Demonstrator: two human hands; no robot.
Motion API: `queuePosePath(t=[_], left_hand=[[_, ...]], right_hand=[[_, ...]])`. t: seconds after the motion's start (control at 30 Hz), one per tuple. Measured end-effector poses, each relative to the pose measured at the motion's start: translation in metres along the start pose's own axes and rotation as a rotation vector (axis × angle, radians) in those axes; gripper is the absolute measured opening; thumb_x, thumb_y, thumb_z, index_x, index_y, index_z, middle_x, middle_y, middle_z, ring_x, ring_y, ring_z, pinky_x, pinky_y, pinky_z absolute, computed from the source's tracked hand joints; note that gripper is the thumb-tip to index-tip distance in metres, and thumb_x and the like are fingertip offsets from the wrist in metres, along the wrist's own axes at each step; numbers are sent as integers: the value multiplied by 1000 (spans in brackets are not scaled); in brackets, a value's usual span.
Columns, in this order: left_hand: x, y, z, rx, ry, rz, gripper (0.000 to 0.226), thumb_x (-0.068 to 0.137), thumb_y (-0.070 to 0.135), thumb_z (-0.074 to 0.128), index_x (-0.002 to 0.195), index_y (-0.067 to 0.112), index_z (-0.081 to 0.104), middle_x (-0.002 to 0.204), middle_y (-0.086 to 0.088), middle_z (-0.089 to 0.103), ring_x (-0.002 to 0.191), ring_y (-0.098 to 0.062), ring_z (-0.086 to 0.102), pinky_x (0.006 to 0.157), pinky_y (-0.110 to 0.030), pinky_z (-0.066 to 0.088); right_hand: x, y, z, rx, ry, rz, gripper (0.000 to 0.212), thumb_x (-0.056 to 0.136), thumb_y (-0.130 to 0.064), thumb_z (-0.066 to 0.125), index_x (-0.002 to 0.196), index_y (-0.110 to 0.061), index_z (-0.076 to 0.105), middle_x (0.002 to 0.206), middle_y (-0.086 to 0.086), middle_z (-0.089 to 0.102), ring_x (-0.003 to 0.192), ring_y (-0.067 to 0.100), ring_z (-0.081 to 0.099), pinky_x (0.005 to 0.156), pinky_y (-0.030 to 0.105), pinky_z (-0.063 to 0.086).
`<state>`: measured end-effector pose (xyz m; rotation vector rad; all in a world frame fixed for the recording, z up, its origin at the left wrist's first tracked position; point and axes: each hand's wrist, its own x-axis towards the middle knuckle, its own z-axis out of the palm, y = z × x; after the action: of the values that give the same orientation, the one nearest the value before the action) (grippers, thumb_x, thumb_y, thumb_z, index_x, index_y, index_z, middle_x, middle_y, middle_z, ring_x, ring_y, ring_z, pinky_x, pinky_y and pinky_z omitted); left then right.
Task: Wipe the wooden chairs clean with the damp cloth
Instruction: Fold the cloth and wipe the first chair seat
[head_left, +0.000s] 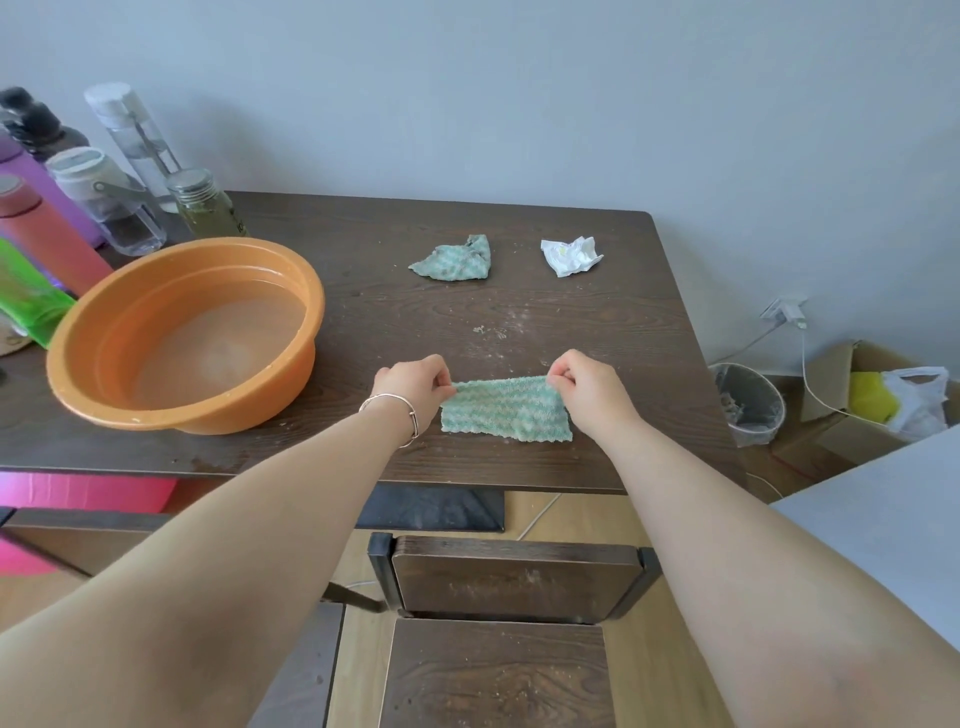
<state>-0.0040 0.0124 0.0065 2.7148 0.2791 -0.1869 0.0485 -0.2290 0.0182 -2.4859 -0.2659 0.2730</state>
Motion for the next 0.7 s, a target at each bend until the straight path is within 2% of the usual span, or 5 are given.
queuePosePath(t=[0.17,0.3,0.43,0.53,0.7], left_hand=[[-39,2,-20,-10,-10,60,12,89,36,59,99,28,57,96,11,66,92,-19,59,91,-37,43],[-80,5,-32,1,-50,91,13,88,32,58,98,33,65,98,8,68,95,-19,61,89,-36,47],[-132,5,-39,-151,-67,82,3,86,34,62,88,34,65,89,9,66,86,-16,61,76,-28,50],[-175,5,-41,-248,-86,69,8,86,32,64,90,27,67,85,9,65,79,-12,59,67,-24,47],[-237,-4,-18,-300,-155,20,5,87,32,64,90,28,64,84,9,63,77,-9,59,58,-18,43]], right_hand=[[-41,-12,-23,25,-97,-49,26,98,-12,53,120,-17,65,109,0,67,94,13,59,81,23,42],[-87,-23,-37,-68,-149,-57,28,98,-14,53,123,-17,66,119,-1,64,104,14,58,89,24,43],[-140,-32,-43,-112,-146,-29,21,99,-21,52,112,-17,68,111,-1,67,97,16,60,82,28,47],[-183,-33,-41,-117,-143,1,18,100,-25,51,108,-19,66,105,-4,65,91,14,59,75,27,44],[-247,-23,-22,-63,-142,58,14,100,-26,51,102,-21,64,98,-6,63,90,14,58,72,25,42]])
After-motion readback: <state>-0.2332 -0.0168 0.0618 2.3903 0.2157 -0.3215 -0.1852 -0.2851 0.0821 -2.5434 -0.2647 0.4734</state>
